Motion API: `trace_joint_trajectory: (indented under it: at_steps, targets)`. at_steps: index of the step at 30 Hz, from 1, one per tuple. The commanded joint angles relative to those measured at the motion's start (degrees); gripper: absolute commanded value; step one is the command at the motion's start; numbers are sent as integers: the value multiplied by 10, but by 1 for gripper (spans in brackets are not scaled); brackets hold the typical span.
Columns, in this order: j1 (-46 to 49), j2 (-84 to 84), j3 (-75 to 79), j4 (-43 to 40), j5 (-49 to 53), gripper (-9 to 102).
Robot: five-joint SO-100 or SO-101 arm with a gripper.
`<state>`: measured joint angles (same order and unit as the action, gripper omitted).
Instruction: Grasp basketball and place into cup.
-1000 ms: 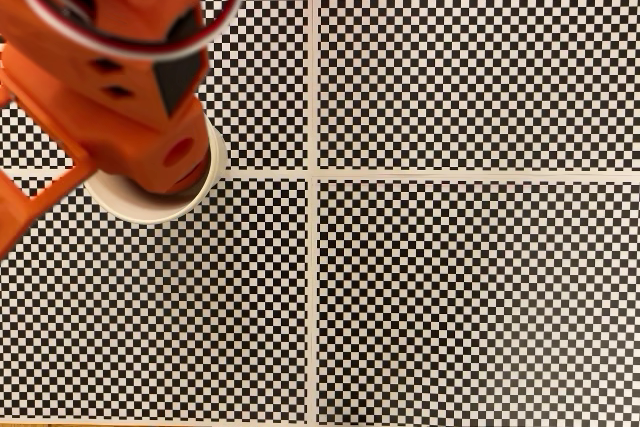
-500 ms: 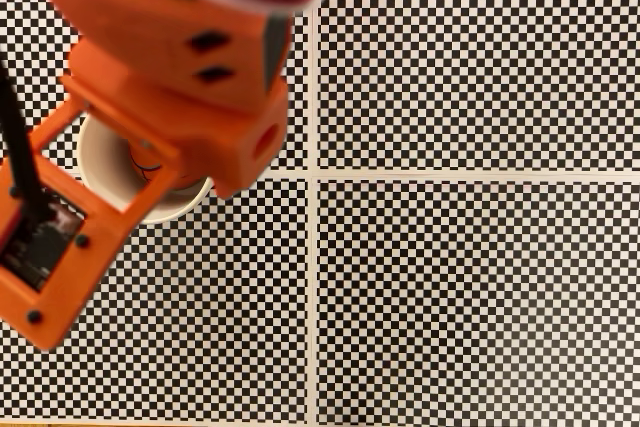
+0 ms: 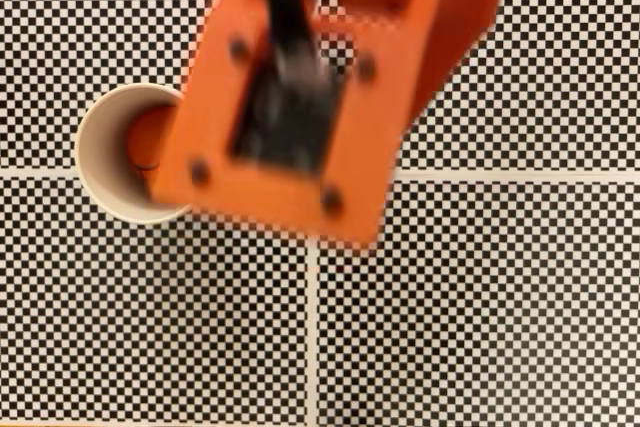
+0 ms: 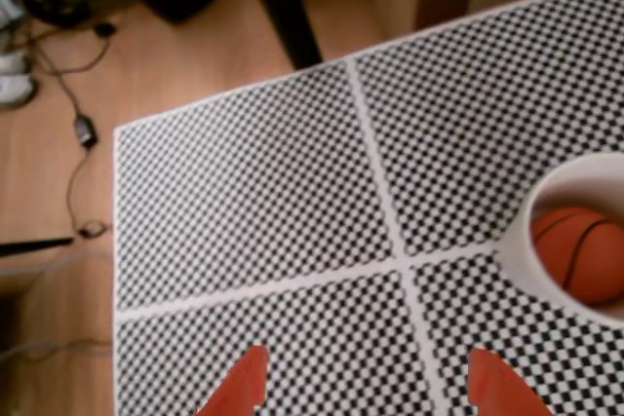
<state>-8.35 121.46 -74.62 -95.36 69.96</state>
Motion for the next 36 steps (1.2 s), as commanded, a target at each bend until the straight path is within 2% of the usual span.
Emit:
trace_joint_trajectory:
  at_steps: [1,10,27,36]
  targets:
    - [-9,56,-32,3,-4,26]
    - [4,213,-167,12,1,27]
    - [38,515,-483,109,3,27]
    - [58,608,-596,145,20,27]
